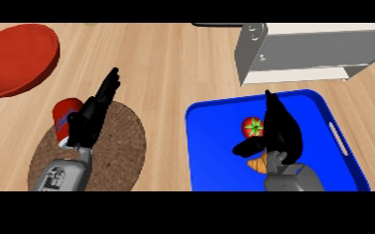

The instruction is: Pick the tomato from the tray and place it in the tiered shelf

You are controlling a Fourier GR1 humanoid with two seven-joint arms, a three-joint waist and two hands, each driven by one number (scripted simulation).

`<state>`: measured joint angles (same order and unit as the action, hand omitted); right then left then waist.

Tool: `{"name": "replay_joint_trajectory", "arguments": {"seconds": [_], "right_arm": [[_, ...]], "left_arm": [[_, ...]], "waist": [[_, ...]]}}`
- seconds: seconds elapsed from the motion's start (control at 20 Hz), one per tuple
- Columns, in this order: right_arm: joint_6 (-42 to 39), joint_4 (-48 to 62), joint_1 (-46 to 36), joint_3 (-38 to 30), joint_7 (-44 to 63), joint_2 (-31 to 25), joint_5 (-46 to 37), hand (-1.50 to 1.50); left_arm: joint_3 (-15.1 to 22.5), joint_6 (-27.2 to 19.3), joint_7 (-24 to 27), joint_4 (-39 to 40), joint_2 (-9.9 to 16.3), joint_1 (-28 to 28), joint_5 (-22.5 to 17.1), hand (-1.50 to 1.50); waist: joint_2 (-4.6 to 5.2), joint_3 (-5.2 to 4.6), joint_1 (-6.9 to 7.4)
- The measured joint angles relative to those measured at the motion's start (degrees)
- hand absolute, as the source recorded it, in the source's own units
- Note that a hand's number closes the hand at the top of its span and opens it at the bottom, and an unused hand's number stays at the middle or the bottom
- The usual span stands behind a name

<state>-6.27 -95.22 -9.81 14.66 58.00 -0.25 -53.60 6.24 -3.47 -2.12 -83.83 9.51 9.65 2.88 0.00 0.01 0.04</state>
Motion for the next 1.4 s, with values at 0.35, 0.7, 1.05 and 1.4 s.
{"name": "replay_joint_trajectory", "arguments": {"seconds": [0.35, 0.7, 1.05, 1.4], "right_arm": [[0.56, 1.84, 1.08, -0.51, -1.73, -0.16, 0.70, 1.50], [-1.49, 3.16, 0.85, 1.22, -2.90, -0.63, -0.79, 1.50], [-0.72, 2.85, 1.44, 1.97, -5.04, -0.55, -3.99, 1.50], [-1.00, -0.17, 1.37, 12.82, -7.20, 0.07, -3.40, 1.50]], "left_arm": [[-1.62, 1.65, 1.08, 1.26, -1.14, 0.18, 1.06, 0.00], [-1.98, 1.88, -0.23, 0.31, -2.15, 0.50, 2.06, 0.00], [-2.25, 1.94, -0.01, 0.20, -3.59, -0.10, 3.62, 0.00], [-2.64, 2.54, 1.34, 1.15, -3.84, -0.24, 3.80, 0.00]], "waist": [[0.00, -0.01, -0.04], [-0.17, -0.14, -0.01], [-0.10, -0.08, -0.03], [-0.11, -0.04, 0.24]]}}
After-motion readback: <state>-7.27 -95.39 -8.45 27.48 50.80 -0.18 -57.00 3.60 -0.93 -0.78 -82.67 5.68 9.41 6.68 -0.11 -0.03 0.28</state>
